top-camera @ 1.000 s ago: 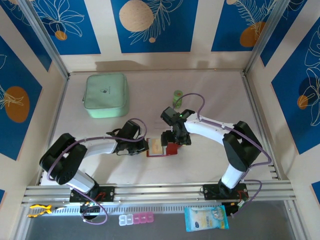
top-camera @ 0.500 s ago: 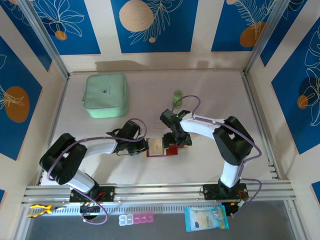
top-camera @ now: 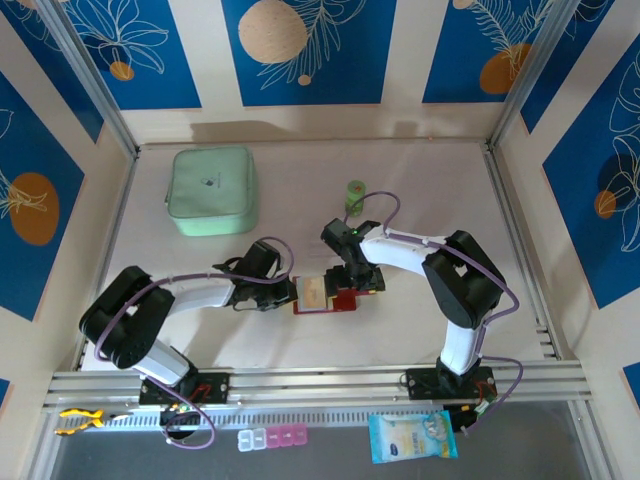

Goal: Take the credit cards out of the card holder

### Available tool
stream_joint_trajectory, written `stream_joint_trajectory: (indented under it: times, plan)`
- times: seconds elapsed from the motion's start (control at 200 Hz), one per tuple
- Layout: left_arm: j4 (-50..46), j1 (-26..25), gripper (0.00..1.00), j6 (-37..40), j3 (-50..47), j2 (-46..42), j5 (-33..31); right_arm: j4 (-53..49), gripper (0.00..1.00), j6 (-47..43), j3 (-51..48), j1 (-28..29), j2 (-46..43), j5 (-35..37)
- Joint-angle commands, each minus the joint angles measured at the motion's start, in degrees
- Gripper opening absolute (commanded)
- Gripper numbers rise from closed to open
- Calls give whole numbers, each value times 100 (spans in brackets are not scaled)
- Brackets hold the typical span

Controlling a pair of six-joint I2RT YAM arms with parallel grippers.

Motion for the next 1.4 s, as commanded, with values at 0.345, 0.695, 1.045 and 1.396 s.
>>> stream_joint_trajectory:
  times: [0.345,0.695,1.045,1.396]
  plan:
    - [91,-62,12,-43,78,94,303,-350,95,104,-309,-38,160,414]
    - [-491,-64,14,193,357,-231,-16,-391,92,242,-253,1,-120,168]
    - [-837,-59,18,367,767,-243,-43,-491,90,350,-152,33,-169,147]
    - [-687,-202,22,233,866,-11,35,-391,85,383,9,49,-719,102]
